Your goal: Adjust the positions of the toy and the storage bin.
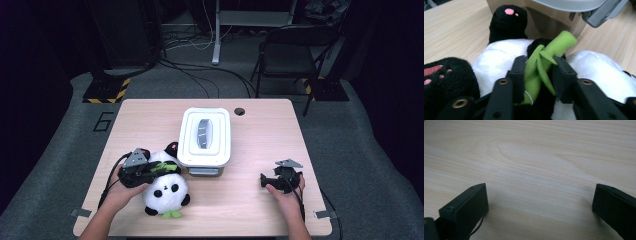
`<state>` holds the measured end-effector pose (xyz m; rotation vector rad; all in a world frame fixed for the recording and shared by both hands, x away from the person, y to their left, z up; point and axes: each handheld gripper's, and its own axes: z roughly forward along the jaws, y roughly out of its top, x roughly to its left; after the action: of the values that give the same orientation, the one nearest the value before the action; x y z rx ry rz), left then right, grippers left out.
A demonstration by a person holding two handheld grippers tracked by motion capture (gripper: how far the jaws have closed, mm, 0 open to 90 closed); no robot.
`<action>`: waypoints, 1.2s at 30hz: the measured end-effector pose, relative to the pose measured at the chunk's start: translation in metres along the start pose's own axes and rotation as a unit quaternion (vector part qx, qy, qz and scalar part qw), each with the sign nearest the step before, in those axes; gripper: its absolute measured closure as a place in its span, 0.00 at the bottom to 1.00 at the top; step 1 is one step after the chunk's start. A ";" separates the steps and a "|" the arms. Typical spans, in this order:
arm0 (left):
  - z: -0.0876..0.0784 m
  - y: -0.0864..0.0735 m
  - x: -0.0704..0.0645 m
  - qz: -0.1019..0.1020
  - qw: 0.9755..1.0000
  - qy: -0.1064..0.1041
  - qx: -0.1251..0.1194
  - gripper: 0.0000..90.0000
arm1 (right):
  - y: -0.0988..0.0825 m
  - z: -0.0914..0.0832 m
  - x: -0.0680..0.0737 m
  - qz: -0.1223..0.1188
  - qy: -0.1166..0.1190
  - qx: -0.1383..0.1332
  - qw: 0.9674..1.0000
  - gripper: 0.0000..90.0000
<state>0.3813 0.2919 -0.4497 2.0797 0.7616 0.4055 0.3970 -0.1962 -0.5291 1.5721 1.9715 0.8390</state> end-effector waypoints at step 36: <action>-0.032 0.000 0.031 -0.060 0.996 0.039 -0.055 0.97 | 0.000 0.000 0.000 -0.001 0.001 0.000 1.000 0.00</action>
<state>0.3878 0.3312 -0.4311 1.9149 0.8864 0.4543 0.3971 -0.1962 -0.5291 1.5698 1.9735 0.8393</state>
